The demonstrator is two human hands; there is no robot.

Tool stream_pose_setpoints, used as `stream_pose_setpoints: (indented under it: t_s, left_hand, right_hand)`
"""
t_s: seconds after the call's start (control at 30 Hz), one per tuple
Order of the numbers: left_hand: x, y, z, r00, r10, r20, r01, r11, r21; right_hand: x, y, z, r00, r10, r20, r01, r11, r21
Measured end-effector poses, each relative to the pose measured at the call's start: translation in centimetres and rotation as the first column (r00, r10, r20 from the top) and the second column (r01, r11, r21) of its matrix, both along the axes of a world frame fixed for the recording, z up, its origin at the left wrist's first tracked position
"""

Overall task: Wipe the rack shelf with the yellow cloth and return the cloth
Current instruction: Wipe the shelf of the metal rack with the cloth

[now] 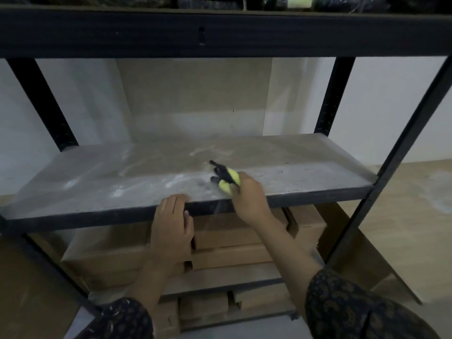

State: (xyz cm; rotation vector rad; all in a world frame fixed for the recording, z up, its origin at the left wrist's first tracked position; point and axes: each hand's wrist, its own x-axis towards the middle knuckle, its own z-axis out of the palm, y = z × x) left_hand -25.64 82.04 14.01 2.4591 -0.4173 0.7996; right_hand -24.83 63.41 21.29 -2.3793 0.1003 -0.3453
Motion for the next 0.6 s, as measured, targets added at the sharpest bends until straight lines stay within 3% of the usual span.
stream_pose_setpoints:
  t_s: [0.13,0.27,0.4,0.47,0.6]
  left_hand:
    - [0.0,0.0,0.1,1.0,-0.002,0.003,0.002,1.0,0.004]
    - [-0.2,-0.3,0.2,1.0,0.012,0.009,-0.012,1.0,-0.021]
    - [0.0,-0.2,0.1,1.0,0.012,0.029,-0.012,1.0,-0.005]
    - [0.1,-0.1,0.1,0.999,0.002,0.033,-0.002,1.0,0.008]
    - [0.2,-0.1,0.0,0.999,0.006,0.035,-0.007,1.0,0.018]
  right_hand:
    - [0.7,-5.0,-0.1,0.961,-0.276,0.008,0.275,0.954,-0.122]
    - [-1.0,-2.3,-1.6,0.985,-0.165,0.058,0.175,0.934,-0.31]
    - [-1.6,2.1,-1.6,0.999,0.027,0.044,-0.02,0.985,-0.171]
    - [-0.8,1.4,-0.6,0.999,0.048,0.024,-0.046,0.996,-0.074]
    - [1.8,-5.5,0.5,0.962,-0.268,0.058,0.27,0.961,-0.049]
